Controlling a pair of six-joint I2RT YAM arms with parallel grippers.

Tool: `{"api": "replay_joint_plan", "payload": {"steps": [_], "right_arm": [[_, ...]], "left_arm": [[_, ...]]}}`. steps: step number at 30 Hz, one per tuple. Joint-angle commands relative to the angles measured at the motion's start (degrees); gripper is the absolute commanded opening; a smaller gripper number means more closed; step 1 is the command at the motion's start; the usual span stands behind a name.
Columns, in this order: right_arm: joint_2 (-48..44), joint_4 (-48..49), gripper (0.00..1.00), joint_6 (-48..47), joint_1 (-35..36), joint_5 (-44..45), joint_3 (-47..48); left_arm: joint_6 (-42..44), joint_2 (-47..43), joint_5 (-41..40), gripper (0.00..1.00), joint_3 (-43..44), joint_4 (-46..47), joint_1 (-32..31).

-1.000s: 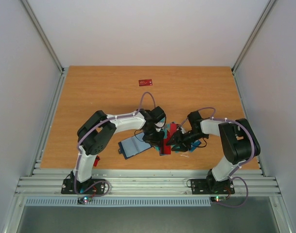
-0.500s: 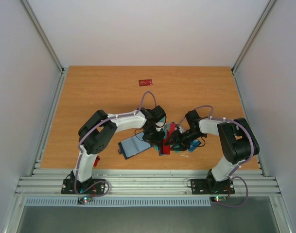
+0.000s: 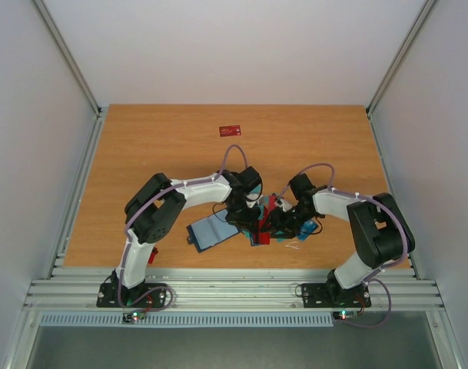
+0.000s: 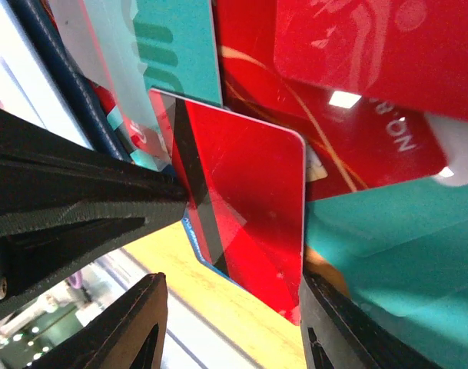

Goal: Put the credit cards into the card holder

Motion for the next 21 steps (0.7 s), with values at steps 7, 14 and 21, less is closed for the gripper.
{"api": "replay_joint_plan", "payload": {"steps": [7,14,21], "right_arm": [[-0.08,0.5,0.49,-1.39,0.53,9.59,1.81],[-2.4,-2.91,0.49,-2.89,0.53,12.91,4.1],[-1.68,-3.45,0.49,-3.62,0.53,13.53,4.73]], "left_arm": [[1.43,5.74,-4.15,0.0,-2.2,0.44,-0.91],[1.53,6.0,-4.35,0.0,-2.25,0.15,-0.93],[1.68,6.17,-4.45,0.0,-1.6,-0.06,-0.82]]}}
